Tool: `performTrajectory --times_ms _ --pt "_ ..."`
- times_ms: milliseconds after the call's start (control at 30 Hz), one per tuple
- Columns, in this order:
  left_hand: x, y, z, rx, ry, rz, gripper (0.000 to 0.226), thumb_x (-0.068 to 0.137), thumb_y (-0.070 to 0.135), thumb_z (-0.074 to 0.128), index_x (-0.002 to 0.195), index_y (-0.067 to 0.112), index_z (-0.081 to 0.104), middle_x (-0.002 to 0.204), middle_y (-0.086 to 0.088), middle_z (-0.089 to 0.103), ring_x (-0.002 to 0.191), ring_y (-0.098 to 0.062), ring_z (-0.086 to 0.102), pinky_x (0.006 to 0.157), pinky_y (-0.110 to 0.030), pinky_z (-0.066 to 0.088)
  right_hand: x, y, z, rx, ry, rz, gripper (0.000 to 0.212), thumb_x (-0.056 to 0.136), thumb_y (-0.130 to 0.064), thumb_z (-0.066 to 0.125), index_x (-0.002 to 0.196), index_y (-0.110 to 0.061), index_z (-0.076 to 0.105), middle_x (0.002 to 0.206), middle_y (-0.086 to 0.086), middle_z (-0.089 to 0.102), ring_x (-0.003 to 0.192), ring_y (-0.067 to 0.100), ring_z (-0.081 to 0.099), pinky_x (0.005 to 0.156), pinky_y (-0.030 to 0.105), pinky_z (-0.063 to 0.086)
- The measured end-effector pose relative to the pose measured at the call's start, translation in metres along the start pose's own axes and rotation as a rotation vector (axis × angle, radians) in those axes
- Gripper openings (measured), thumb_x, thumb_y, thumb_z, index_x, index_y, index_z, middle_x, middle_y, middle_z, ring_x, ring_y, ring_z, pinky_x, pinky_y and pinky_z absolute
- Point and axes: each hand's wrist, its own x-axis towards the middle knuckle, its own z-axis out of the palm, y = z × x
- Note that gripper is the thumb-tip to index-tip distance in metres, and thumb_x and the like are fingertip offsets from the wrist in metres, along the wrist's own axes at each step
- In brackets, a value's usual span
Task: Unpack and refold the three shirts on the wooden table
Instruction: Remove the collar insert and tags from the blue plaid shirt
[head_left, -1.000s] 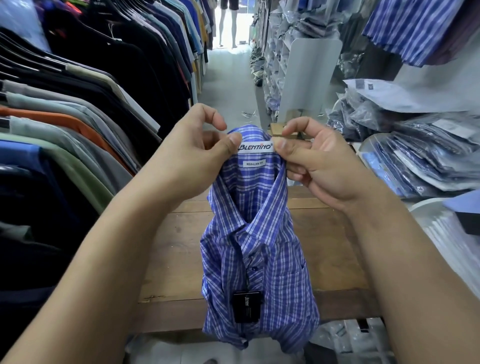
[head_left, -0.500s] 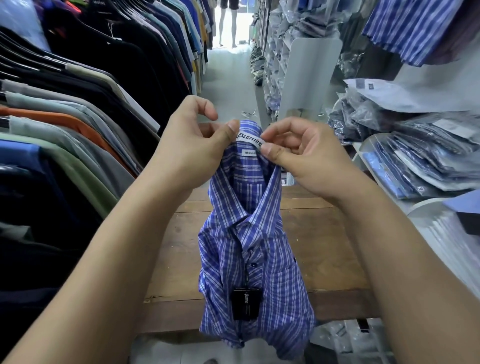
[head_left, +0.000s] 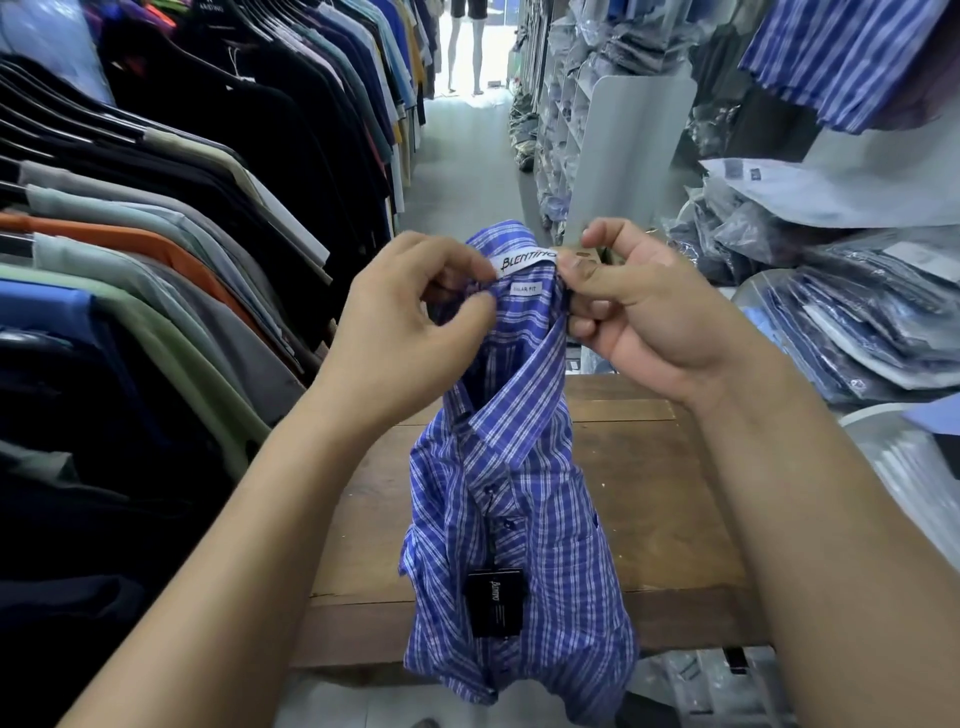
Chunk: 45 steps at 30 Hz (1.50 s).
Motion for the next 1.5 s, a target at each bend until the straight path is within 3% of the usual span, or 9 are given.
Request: performTrajectory --times_ms 167,367,533,733,867,1000,1167,1333,1500 --pt "-0.003 0.001 0.007 0.022 -0.095 -0.075 0.025 0.089 0.042 0.074 0.106 0.029 0.061 0.093 0.014 0.073 0.091 -0.007 0.068 0.087 -0.038 0.055 0.004 0.005 0.002 0.052 -0.007 0.047 0.025 0.093 0.002 0.057 0.094 -0.020 0.044 0.072 0.001 0.041 0.051 0.007 0.032 0.053 0.023 0.031" --pt "0.002 0.005 0.011 -0.181 -0.151 -0.225 0.032 0.089 0.022 0.078 0.108 0.018 0.053 0.082 0.006 0.077 0.074 -0.033 0.070 0.063 -0.037 0.055 0.005 0.009 0.000 -0.062 0.037 0.028 0.025 0.097 0.003 0.056 0.091 -0.019 0.045 0.071 0.002 0.041 0.050 0.007 0.033 0.054 0.024 0.030" --pt "0.004 0.002 0.011 -0.302 -0.158 -0.296 0.033 0.083 0.021 0.083 0.104 0.014 0.058 0.077 0.002 0.075 0.070 -0.013 0.068 0.064 -0.027 0.051 0.004 0.013 0.000 -0.221 0.106 -0.051 0.023 0.098 0.000 0.058 0.090 -0.019 0.047 0.060 -0.008 0.061 0.049 0.003 0.046 0.055 0.023 0.033" --pt "0.007 -0.010 0.016 -0.378 -0.071 -0.313 0.020 0.087 0.019 0.080 0.100 0.018 0.065 0.075 0.004 0.066 0.069 -0.013 0.062 0.070 -0.031 0.052 0.008 0.029 -0.001 -0.564 0.253 -0.286 0.023 0.087 -0.013 0.077 0.088 -0.024 0.057 0.090 -0.001 0.068 0.070 0.011 0.062 0.065 0.031 0.055" --pt "0.010 -0.011 0.017 -0.473 0.006 -0.340 0.019 0.089 0.012 0.077 0.104 0.013 0.066 0.074 0.002 0.066 0.065 -0.009 0.064 0.062 -0.021 0.053 0.007 0.026 0.003 -0.807 0.263 -0.419 0.026 0.083 -0.015 0.080 0.076 -0.024 0.056 0.072 -0.007 0.062 0.058 0.007 0.059 0.055 0.026 0.052" --pt "0.013 -0.009 0.021 -0.559 0.016 -0.357 0.022 0.090 0.009 0.074 0.111 0.009 0.065 0.081 -0.004 0.073 0.075 -0.013 0.071 0.073 -0.028 0.060 0.009 0.032 0.006 -0.933 0.234 -0.376 0.009 0.085 -0.022 0.077 0.092 -0.026 0.073 0.084 -0.014 0.072 0.071 0.005 0.067 0.069 0.029 0.058" --pt "0.015 -0.013 0.021 -0.576 -0.041 -0.365 0.025 0.094 0.010 0.070 0.117 0.019 0.065 0.098 -0.012 0.076 0.088 -0.020 0.072 0.090 -0.041 0.058 0.008 0.036 0.005 -0.721 0.144 -0.264 0.019 0.093 -0.022 0.073 0.111 -0.027 0.072 0.098 -0.009 0.077 0.096 0.001 0.072 0.092 0.031 0.057" --pt "0.018 -0.011 0.019 -0.655 -0.091 -0.379 0.034 0.094 0.004 0.068 0.125 0.015 0.060 0.092 -0.006 0.077 0.084 -0.016 0.073 0.075 -0.025 0.057 0.012 0.032 0.007 -0.399 0.177 -0.207 0.015 0.089 -0.007 0.074 0.097 -0.019 0.069 0.086 0.002 0.079 0.082 0.014 0.074 0.075 0.027 0.058" --pt "0.021 -0.014 0.016 -0.692 -0.083 -0.402 0.039 0.089 0.003 0.072 0.124 0.013 0.057 0.088 -0.004 0.076 0.083 -0.018 0.074 0.074 -0.029 0.057 0.014 0.026 0.006 -0.231 0.182 -0.149 0.021 0.085 -0.001 0.076 0.092 -0.014 0.061 0.077 0.001 0.076 0.073 0.013 0.072 0.069 0.023 0.056"
